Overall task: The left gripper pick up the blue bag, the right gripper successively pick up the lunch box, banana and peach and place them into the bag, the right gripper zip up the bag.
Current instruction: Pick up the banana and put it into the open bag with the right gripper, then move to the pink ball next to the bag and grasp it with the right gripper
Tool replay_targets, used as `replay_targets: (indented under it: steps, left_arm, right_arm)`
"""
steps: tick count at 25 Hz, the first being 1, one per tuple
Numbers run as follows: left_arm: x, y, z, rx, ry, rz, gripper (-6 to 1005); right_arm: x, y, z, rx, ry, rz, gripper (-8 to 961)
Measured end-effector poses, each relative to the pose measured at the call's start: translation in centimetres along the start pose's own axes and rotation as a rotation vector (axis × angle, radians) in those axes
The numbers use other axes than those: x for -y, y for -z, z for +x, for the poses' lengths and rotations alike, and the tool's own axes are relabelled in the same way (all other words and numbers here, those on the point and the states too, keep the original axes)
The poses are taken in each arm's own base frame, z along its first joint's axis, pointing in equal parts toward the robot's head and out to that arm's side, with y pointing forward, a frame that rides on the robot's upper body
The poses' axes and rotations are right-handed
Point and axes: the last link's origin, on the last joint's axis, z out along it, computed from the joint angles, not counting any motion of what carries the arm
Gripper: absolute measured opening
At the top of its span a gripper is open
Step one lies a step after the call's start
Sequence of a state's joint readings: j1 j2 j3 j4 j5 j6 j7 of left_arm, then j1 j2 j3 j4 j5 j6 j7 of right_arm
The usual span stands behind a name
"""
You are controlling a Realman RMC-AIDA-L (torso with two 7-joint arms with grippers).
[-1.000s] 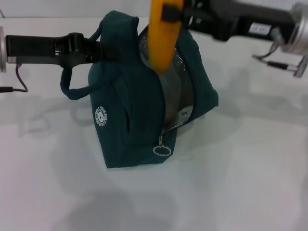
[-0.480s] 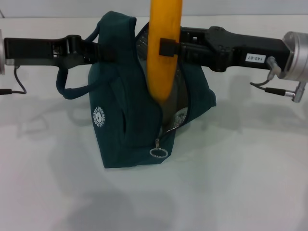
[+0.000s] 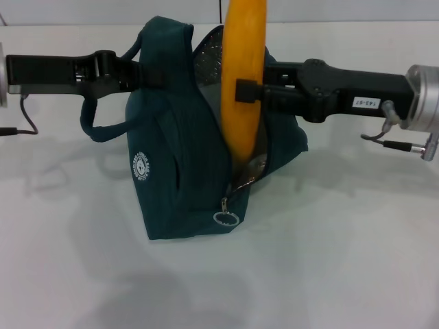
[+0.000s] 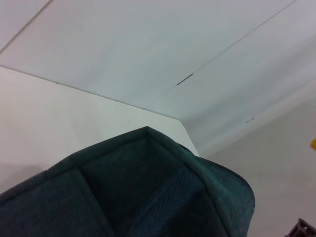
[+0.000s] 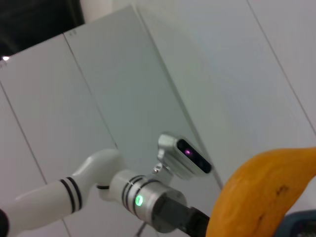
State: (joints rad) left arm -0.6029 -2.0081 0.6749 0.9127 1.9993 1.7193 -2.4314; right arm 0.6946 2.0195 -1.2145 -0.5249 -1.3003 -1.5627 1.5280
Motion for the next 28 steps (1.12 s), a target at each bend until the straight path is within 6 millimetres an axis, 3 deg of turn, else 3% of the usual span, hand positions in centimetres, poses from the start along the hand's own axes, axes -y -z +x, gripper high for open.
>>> replay_targets:
  steps: [7,12,14,17,22,28]
  left_arm:
    - [0.0,0.0,0.1,-0.001,-0.002,-0.001,49]
    - [0.0,0.0,0.0,-0.002,0.0,0.0,49]
    - [0.0,0.0,0.0,-0.002,0.0,0.0,49]
    - [0.0,0.0,0.0,-0.002,0.0,0.0,50]
    - [0.0,0.0,0.0,-0.003,0.0,0.0,50]
    - [1.0,0.6,-0.4,-0.037,0.011,0.042,50]
  right_arm:
    - [0.4,-0.4,0.7,-0.026,-0.009,0.029,535]
    - [0.4,-0.1,0.5,-0.016,-0.007,0.035,764]
    - [0.5,0.3,0.2,-0.003,0.003,0.047,786]
    - [0.9,2.0,-0.8,0.063,0.021,0.093,818]
    - [2.0,6.3,-2.3,0.167,0.064,0.242,819]
    - [4.6,8.8,-1.0,0.134,0.078,0.471,819]
